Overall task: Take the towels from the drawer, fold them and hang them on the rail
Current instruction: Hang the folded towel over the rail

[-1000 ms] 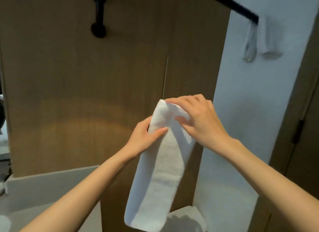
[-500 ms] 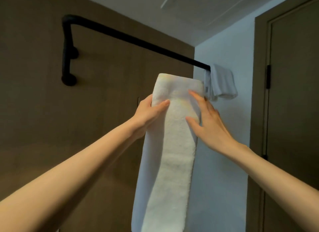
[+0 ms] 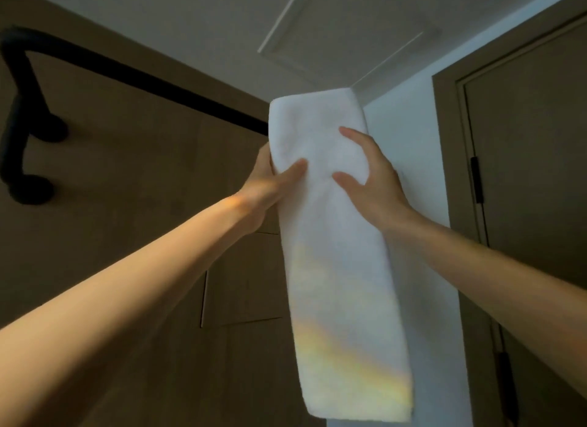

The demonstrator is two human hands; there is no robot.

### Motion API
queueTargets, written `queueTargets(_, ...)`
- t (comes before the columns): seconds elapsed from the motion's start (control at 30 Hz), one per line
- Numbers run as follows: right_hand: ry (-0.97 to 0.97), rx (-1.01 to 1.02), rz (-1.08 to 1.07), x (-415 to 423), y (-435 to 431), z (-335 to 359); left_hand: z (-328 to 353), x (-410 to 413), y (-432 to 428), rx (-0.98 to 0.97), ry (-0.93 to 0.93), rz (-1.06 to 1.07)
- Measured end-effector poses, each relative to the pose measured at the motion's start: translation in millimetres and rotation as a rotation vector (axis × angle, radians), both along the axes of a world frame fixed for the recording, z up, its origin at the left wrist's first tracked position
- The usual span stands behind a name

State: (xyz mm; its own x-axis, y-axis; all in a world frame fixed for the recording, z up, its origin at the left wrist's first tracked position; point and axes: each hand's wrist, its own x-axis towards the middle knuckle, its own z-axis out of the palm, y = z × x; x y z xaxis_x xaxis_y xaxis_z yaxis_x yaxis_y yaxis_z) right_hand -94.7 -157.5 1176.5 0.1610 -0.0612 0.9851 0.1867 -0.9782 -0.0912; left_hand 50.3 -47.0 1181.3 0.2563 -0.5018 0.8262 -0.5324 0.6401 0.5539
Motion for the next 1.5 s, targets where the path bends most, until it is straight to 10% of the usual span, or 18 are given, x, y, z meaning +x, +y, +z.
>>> queueTargets(0.5,-0.223,0.107,-0.044,32.6,-111.4,122.4,15.6,25.7,-103.8,0.086,-0.028,0.246)
queueTargets(1.13,0.194,-0.105,-0.335,93.5,-216.0,203.2,75.3,33.4,-214.4,-0.259,0.212,0.493)
queueTargets(1.5,-0.198,-0.392,-0.143,133.8,-213.3,148.4,80.4,48.4,-230.1,-0.327,0.151,0.587)
